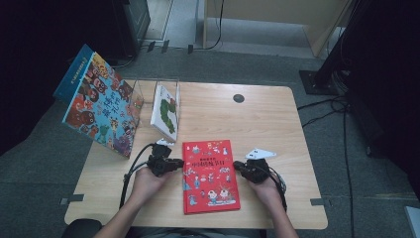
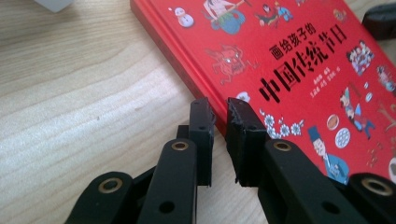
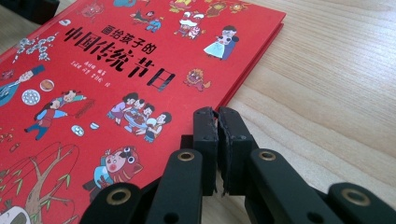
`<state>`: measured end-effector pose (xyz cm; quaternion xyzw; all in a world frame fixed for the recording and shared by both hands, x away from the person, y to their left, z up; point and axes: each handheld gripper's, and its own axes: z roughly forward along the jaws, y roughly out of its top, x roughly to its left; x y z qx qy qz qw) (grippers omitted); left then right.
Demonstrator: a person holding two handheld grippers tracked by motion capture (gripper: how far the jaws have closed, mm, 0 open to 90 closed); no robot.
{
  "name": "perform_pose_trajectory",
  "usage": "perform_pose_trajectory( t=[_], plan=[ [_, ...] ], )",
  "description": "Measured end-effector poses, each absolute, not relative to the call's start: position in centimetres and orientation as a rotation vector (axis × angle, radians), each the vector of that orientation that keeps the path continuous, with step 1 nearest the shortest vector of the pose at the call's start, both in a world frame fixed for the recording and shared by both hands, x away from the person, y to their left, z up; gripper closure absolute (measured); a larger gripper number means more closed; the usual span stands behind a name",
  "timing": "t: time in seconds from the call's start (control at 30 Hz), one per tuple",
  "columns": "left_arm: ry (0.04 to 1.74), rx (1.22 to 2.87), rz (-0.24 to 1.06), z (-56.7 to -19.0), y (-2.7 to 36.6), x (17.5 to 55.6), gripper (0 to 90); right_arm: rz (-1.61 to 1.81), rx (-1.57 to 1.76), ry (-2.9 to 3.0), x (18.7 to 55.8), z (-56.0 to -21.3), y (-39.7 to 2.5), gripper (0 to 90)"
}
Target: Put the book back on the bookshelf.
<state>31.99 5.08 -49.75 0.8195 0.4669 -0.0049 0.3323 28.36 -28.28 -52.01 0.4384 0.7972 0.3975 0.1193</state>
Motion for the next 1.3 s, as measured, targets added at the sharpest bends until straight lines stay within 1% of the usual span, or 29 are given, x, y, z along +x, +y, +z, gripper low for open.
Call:
perform_pose_trajectory(
  t=[0.13,0.4,0.5,0.6,0.7,0.83,1.03,1.3],
  plan=[
    [1.228,2.121,-0.032,-49.9,5.2,32.1,82.1,1.17,1.306,2.329,28.5,-52.0,-28.2,90.0],
    [1.225,2.106,-0.024,-50.0,4.9,33.0,86.0,1.156,1.313,2.31,28.7,-52.0,-28.2,90.0],
    [1.227,2.089,-0.059,-50.2,5.1,33.3,86.0,1.159,1.319,2.304,28.8,-52.1,-28.3,90.0],
    [1.219,2.097,-0.039,-50.2,5.0,33.2,86.0,1.156,1.319,2.305,28.8,-52.0,-28.3,89.9],
    [1.225,2.103,-0.041,-50.1,5.1,33.1,85.8,1.14,1.309,2.3,28.8,-52.0,-28.3,85.3],
    [1.233,2.098,-0.053,-49.9,5.4,32.7,85.8,1.151,1.302,2.296,28.6,-51.6,-28.5,84.7],
    [1.235,2.101,-0.085,-49.6,5.5,31.7,84.5,1.181,1.321,2.298,28.0,-51.2,-28.4,80.9],
    [1.26,2.111,-0.108,-50.1,5.2,31.2,85.2,1.198,1.39,2.335,27.5,-51.0,-28.0,75.2]
  ],
)
